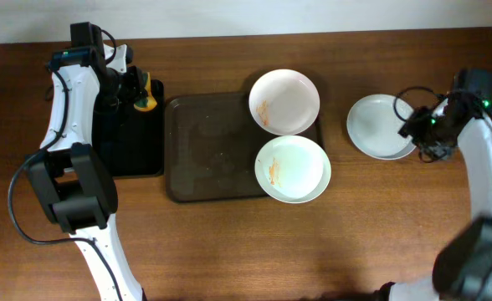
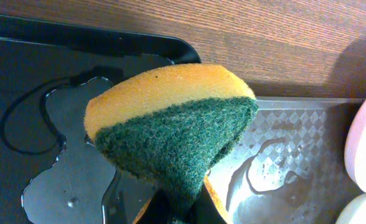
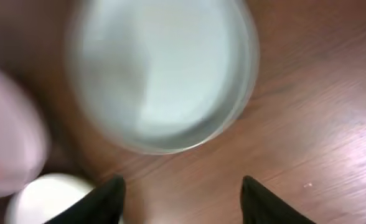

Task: Clean dirty plates on tray and stack at the side
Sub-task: 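Lower the blue-grey plate onto the table and open the right gripper, then grasp the sauce-stained white plate rim with right gripper, pull to tray center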

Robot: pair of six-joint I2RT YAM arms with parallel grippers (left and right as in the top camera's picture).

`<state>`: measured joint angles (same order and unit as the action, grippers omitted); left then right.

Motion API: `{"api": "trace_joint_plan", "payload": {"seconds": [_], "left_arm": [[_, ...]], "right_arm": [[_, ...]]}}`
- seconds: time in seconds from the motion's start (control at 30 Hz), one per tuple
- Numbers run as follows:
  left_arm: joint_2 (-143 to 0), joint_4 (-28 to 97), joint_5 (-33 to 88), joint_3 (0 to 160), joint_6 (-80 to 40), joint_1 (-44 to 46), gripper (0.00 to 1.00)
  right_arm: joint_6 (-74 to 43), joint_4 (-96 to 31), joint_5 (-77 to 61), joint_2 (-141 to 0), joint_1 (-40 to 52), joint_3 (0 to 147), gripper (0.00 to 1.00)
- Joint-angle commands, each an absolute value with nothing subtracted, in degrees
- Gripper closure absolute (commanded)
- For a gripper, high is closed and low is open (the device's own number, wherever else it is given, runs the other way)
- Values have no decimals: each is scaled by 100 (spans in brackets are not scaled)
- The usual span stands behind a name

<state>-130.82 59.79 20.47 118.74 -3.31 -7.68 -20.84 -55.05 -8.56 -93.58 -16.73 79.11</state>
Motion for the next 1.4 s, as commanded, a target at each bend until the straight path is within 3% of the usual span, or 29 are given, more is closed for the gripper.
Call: {"api": "trace_joint_plan", "payload": {"seconds": [0.0,0.4,0.47,0.57,1.03,1.23,1.37], "left_arm": [[-12868,5964,2008,11913,-381,-751,99],[-12868,5966,1900,11913,-381,-598,99],[-12868,5966,1900,11913,-381,-600,99],[-12868,5966,1900,11913,-381,-600,99],[-12868,5964,1896,11913,-381,-600,99],[-12868,5964,1896,11913,-381,-600,99],[-12868,5964,1898,11913,-381,-600,99]], "right_arm": [[-1994,-5863,-1098,-8993,-1013,8042,32],[-2191,-6182,-1096,-10044,478,7988,33],[-2193,-6226,-1094,-10261,574,7988,38],[-2193,-6309,-1068,-10652,711,7985,53],[-2189,-6434,-808,-11107,864,7738,67],[-2303,-6250,-816,-11107,1041,7511,91],[-2298,-6219,-821,-11107,1127,7513,96]]}}
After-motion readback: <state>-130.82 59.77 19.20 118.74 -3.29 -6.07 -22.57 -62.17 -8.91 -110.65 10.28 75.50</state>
